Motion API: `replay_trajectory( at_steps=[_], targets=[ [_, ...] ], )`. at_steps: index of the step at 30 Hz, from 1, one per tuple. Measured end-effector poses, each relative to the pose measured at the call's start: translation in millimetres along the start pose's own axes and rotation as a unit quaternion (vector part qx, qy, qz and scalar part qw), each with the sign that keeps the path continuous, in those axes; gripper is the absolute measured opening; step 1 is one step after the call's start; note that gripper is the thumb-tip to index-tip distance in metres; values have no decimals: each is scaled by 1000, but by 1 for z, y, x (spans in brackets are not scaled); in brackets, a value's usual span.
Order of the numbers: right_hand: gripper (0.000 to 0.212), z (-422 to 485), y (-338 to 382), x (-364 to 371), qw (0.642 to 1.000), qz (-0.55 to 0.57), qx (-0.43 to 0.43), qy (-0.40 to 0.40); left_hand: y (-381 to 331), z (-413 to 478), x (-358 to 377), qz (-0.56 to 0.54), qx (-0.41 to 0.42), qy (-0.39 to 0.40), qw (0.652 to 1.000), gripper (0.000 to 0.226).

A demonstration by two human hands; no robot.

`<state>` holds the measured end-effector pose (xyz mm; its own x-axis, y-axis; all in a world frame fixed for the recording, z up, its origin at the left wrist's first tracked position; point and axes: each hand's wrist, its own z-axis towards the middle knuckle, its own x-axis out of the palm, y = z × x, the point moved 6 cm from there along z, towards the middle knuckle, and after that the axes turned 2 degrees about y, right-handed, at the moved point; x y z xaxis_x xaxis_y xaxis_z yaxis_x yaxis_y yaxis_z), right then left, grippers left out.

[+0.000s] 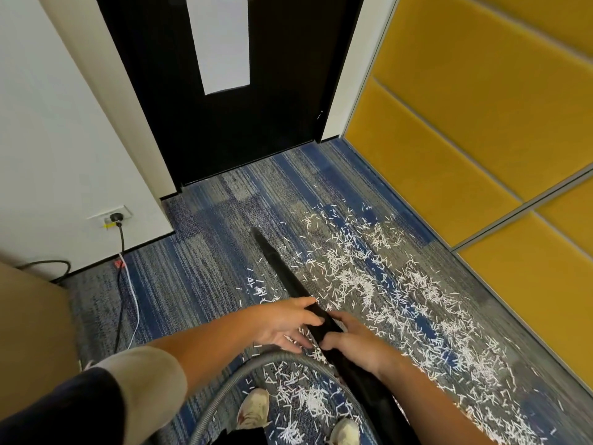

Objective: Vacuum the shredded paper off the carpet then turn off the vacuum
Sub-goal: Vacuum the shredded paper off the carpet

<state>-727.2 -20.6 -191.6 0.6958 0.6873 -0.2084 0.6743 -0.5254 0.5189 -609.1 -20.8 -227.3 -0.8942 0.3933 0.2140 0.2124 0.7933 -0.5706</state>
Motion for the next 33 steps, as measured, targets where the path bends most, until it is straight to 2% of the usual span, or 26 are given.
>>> replay_trajectory(
  at_steps=[13, 28, 33],
  targets=[
    [35, 9, 13, 6, 995, 96, -17, -4, -12, -4, -16, 88, -6, -12, 996, 66],
    [39, 13, 5, 8, 988, 153, -23, -16, -9, -2, -7, 62, -2, -26, 998, 63],
    [39, 10, -4, -2, 986, 160, -25, -44, -14, 3, 4, 66, 6, -23, 998, 62]
  ],
)
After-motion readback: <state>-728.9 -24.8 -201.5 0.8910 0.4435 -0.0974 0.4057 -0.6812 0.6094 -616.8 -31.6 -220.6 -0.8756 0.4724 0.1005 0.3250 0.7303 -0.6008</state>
